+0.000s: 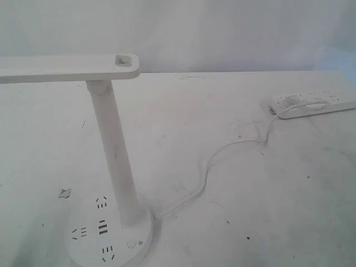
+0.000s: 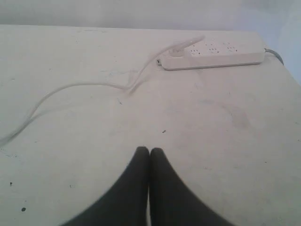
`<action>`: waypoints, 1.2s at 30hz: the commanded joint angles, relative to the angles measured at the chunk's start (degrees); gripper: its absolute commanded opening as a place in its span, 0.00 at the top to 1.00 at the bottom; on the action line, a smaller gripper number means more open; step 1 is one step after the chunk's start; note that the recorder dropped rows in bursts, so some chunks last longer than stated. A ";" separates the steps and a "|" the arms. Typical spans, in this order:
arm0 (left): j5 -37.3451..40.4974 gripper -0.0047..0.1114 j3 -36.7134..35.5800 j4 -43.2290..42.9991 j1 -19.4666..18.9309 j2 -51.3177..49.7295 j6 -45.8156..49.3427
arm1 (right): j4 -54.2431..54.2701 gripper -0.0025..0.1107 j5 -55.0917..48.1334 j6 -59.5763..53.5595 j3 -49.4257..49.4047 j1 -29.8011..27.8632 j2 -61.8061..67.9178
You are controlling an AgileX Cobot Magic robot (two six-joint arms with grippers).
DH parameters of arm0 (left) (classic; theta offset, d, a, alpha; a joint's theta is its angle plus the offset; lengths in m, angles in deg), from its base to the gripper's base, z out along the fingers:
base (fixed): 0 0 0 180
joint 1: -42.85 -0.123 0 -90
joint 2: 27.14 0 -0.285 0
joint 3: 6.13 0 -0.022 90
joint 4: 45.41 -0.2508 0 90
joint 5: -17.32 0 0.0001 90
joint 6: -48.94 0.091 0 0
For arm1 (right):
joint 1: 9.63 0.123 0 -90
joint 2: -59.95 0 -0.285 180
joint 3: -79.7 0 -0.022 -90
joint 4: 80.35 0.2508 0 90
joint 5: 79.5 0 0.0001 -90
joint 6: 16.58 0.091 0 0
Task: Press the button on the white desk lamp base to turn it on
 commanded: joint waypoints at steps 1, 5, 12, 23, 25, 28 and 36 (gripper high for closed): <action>0.09 0.96 -0.11 0.26 -0.13 -0.06 0.00 | -0.04 0.98 0.66 -0.68 -0.12 0.07 -0.29; 0.09 0.96 -0.11 0.26 -0.13 -0.06 0.00 | -0.04 0.98 0.66 -0.68 -0.12 0.07 -0.29; 0.09 0.96 -0.11 0.26 -0.13 -0.06 0.00 | -1.13 0.98 1.77 -2.74 -0.12 0.07 -0.29; 0.09 0.96 -0.11 0.26 -0.13 -0.06 0.00 | 0.32 0.98 33.47 -4.29 -0.12 0.07 -0.29; 0.09 0.96 -0.11 0.26 -0.13 -0.06 0.00 | 0.76 0.98 38.30 -4.29 -0.12 0.07 -0.29; 0.09 0.96 -0.11 0.26 -0.13 -0.06 0.00 | 10.96 0.98 39.36 12.37 -0.12 0.07 -0.29; 0.09 0.96 -0.11 0.26 -0.13 -0.06 0.00 | 31.74 0.98 34.64 31.57 -0.12 -0.03 -0.29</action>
